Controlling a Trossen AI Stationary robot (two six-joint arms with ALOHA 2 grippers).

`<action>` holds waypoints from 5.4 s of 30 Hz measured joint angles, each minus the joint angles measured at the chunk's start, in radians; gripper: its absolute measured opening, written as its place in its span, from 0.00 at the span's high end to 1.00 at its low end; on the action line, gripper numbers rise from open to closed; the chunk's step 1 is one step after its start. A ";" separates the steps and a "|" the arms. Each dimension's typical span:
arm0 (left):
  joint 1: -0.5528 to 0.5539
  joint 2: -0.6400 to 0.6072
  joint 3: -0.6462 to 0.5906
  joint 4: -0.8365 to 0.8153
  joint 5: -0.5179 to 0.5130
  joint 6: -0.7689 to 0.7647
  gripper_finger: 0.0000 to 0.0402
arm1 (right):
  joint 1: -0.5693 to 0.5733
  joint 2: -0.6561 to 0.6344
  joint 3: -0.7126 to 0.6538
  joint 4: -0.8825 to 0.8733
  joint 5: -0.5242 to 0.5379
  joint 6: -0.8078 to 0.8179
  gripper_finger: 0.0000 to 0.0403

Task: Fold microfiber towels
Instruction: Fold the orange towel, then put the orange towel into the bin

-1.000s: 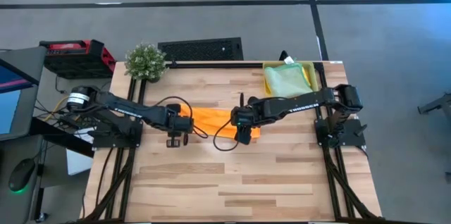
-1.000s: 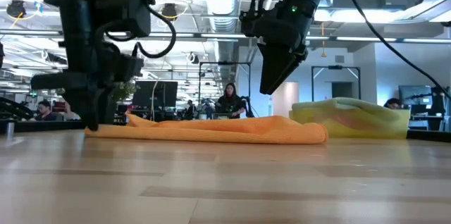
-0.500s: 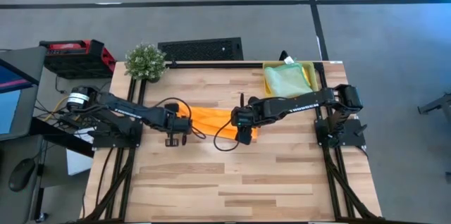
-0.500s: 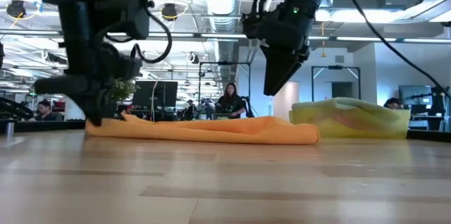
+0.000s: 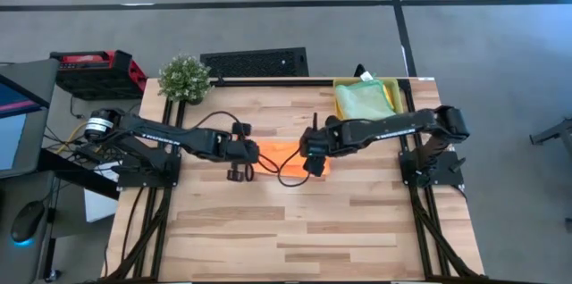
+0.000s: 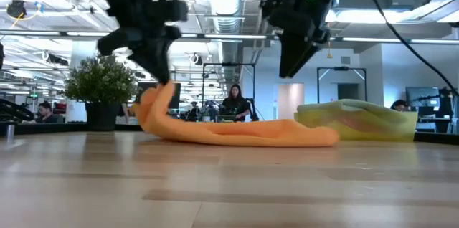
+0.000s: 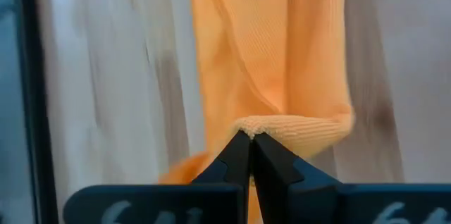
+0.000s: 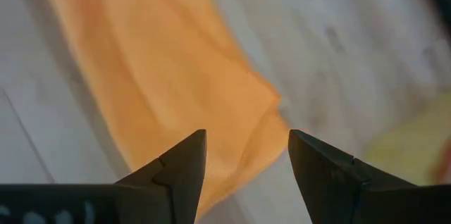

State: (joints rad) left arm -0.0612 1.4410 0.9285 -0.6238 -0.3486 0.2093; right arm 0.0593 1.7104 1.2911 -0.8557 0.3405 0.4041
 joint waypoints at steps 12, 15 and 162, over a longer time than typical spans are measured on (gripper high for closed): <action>0.035 0.008 0.008 0.354 0.071 0.213 1.00 | 0.026 -0.128 0.000 -0.061 0.054 0.053 0.44; 0.046 0.056 0.009 0.403 0.113 0.218 1.00 | 0.038 -0.130 0.000 -0.084 0.054 0.075 0.44; -0.129 0.153 0.863 -0.803 -0.291 -0.450 0.61 | 0.146 0.139 -0.227 0.044 -0.039 -0.414 0.44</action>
State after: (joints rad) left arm -0.1905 1.5944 1.7916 -1.4269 -0.6396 -0.2405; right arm 0.2056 1.8491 1.0641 -0.8117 0.3016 -0.0101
